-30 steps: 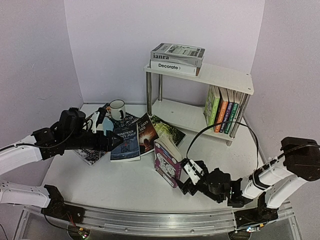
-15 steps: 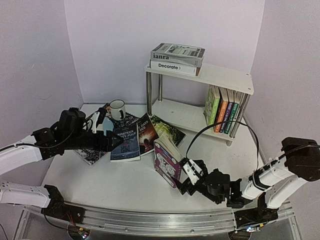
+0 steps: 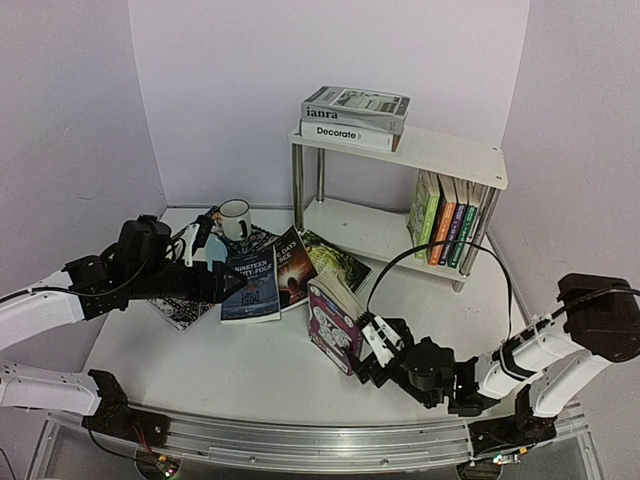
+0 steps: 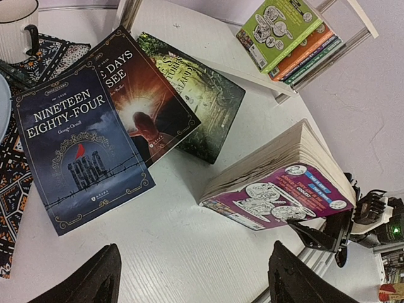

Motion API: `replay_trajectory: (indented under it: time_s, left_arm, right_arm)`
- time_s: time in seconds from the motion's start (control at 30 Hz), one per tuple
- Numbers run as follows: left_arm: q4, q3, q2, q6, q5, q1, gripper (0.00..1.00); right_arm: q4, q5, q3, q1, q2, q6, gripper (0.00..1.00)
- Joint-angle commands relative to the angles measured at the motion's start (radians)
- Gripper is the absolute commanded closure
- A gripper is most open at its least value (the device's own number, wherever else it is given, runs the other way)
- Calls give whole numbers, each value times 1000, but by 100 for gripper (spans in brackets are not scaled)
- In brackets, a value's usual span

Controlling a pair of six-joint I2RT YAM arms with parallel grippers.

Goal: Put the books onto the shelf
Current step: Pick up the book from the center of the board.

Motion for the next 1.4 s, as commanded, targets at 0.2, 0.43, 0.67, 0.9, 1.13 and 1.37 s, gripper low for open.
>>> replay_trajectory:
  time_s: [0.2, 0.43, 0.67, 0.9, 1.13, 1.37]
  left_arm:
    - [45, -3, -28, 3, 4, 0, 18]
    - [46, 2, -25, 8, 3, 0, 18]
    - [45, 13, -7, 8, 8, 0, 18]
    - [45, 25, -3, 3, 18, 0, 18]
    - [45, 12, -35, 3, 10, 0, 18]
    - [46, 2, -45, -2, 11, 0, 18]
  right_arm:
    - [479, 121, 92, 5, 33, -32, 54]
    - [475, 150, 111, 5, 22, -92, 100]
    - [237, 125, 190, 4, -62, -103, 100]
    - [-376, -77, 436, -44, -116, 92, 100]
    - [-712, -373, 581, -151, -140, 285, 100]
    - [-809, -419, 636, -180, -141, 346, 100]
